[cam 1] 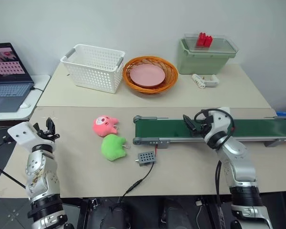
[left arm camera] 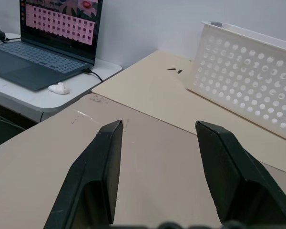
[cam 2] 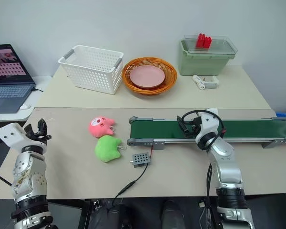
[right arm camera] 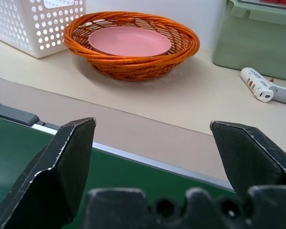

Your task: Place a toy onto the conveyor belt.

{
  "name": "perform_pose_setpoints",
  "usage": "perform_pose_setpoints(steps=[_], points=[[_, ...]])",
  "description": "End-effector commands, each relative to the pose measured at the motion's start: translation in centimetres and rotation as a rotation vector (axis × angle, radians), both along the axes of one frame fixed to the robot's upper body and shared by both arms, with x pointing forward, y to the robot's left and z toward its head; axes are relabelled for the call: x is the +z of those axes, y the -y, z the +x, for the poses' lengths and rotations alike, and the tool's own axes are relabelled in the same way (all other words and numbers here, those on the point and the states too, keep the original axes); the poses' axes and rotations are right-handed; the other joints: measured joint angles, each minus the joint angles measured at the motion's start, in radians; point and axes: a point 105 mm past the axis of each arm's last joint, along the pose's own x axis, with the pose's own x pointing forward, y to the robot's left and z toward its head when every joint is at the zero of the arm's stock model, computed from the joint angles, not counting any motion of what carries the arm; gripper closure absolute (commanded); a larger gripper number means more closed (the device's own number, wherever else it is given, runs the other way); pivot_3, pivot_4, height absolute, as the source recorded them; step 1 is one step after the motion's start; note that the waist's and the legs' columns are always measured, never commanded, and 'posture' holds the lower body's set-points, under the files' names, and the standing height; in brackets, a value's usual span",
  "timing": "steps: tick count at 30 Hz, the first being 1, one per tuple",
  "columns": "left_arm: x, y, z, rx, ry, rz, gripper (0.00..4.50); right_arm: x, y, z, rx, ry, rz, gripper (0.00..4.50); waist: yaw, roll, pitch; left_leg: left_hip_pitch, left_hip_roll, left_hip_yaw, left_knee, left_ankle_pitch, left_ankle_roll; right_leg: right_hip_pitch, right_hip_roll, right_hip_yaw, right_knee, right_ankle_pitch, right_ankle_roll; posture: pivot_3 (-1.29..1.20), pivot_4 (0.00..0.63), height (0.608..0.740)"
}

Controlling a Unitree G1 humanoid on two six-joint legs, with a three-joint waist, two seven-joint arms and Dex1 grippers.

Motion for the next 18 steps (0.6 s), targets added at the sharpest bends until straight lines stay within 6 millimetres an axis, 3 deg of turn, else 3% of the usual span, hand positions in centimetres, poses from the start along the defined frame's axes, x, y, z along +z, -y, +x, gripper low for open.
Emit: perform_pose_setpoints(steps=[1,12,15,18], points=[[2.1,0.7,0.3,-0.053,0.05,0.053,1.91,1.7,-0.1,0.0,0.003,0.063,-0.009,0.0,0.0,0.0,0.0,0.0,0.0,0.0,0.0,0.0,0.0,0.0,0.0,0.0,0.0,0.0,0.0,0.0,0.15,0.74],[1.7,1.3,1.0,-0.091,0.001,0.084,1.91,1.6,-0.3,-0.1,0.0,0.066,-0.009,0.0,-0.003,0.0,0.0,-0.001,0.0,0.0,0.0,0.0,0.0,-0.001,0.0,0.0,0.0,0.0,0.0,0.0,0.15,0.74],[1.6,2.2,1.3,-0.135,-0.023,0.148,1.91,1.5,-0.2,-0.1,0.0,0.064,-0.013,0.0,-0.003,0.0,0.0,0.0,0.0,0.0,0.0,0.0,0.0,-0.001,0.0,0.0,0.0,0.0,0.0,0.0,0.15,0.74],[1.9,4.3,1.9,-0.238,-0.041,0.233,1.91,1.4,-0.2,-0.2,-0.004,0.061,-0.022,0.0,-0.002,0.0,0.0,-0.001,0.0,0.0,0.0,0.0,0.0,-0.001,0.0,0.0,0.0,0.0,0.0,0.0,0.15,0.74]])
